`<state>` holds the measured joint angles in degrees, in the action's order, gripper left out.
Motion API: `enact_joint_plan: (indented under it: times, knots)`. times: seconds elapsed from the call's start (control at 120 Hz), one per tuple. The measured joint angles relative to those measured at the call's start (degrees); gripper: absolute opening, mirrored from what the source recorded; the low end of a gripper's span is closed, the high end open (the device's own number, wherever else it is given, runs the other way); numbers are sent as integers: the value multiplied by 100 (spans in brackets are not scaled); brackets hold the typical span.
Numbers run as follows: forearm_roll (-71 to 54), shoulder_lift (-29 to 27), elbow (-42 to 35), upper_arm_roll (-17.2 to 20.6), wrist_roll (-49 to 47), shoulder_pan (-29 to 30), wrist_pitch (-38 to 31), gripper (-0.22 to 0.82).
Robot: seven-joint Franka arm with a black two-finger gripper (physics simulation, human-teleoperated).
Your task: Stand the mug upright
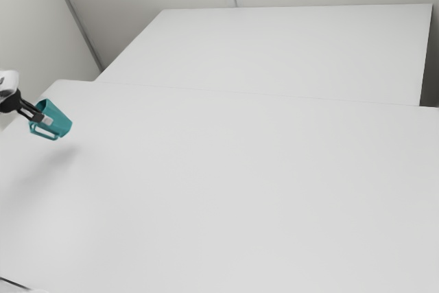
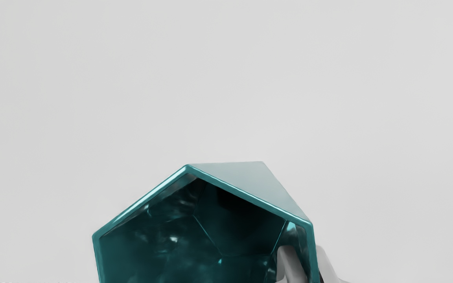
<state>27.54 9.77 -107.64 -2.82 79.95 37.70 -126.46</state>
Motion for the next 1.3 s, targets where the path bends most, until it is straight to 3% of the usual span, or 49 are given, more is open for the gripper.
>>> enact_joint_plan:
  times: [0.125, 0.358, 0.525, 0.85, 1.3]
  knots:
    - [-887, -388, -239, -683, -767, -1070, 235, -18]
    - [-1993, -506, -392, -704, -2299, -2243, 709, -18]
    - [-2514, -509, -424, -355, -3331, -2655, 938, -18]
    - [-2867, -397, -418, -359, -4920, -3383, 1124, -18]
    - [-2917, -197, -412, -261, -6410, -3835, 1398, -18]
